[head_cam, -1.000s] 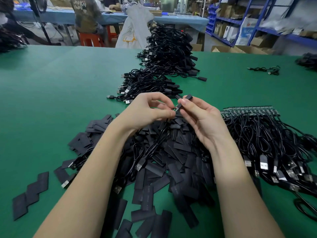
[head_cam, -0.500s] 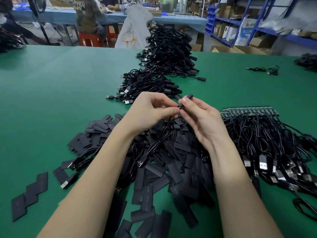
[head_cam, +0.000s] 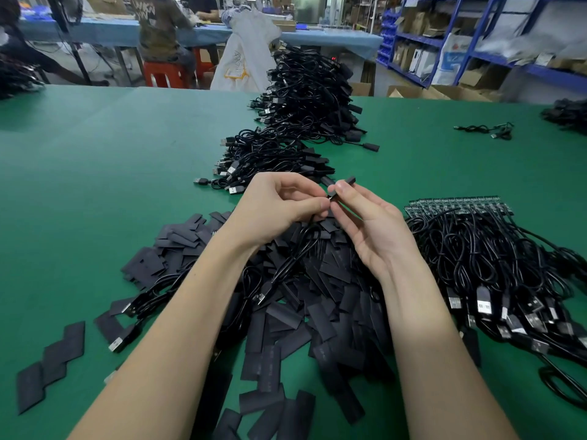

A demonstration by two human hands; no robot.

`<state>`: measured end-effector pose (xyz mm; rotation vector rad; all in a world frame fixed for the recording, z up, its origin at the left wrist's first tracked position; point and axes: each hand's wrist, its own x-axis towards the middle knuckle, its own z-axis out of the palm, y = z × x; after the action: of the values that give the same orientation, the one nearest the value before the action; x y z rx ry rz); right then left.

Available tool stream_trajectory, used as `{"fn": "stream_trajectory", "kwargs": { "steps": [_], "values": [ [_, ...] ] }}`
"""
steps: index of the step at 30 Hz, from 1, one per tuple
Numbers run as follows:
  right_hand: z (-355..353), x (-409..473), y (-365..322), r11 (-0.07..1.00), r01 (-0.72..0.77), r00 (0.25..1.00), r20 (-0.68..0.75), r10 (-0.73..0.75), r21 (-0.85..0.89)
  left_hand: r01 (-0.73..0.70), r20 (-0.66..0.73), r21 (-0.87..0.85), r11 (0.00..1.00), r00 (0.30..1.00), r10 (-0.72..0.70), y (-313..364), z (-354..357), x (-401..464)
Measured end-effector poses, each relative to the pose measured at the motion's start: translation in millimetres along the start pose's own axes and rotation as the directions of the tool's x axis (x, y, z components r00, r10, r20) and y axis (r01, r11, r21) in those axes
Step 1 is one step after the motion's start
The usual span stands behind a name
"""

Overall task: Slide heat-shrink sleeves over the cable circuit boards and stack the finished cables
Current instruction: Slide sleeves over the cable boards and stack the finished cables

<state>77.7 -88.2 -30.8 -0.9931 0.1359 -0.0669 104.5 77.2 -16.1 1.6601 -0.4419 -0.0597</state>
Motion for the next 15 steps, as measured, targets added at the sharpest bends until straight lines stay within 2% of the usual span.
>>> {"fn": "stream_trajectory", "kwargs": {
  "steps": [6,9,15],
  "values": [
    [4,-2,2,0.999,0.014,1.0,-0.006,-0.014,-0.034,0.025,0.01,0.001,1.0,1.0,-0.025,1,-2,0],
    [6,-3,2,0.998,0.065,0.998,-0.026,-0.065,-0.001,0.068,0.033,-0.014,0.998,0.997,-0.067,0,-3,0],
    [11,-3,5,0.987,0.15,0.988,-0.031,-0.152,-0.052,0.08,-0.004,-0.045,0.996,0.997,-0.081,1,0,-1]
  ]
}}
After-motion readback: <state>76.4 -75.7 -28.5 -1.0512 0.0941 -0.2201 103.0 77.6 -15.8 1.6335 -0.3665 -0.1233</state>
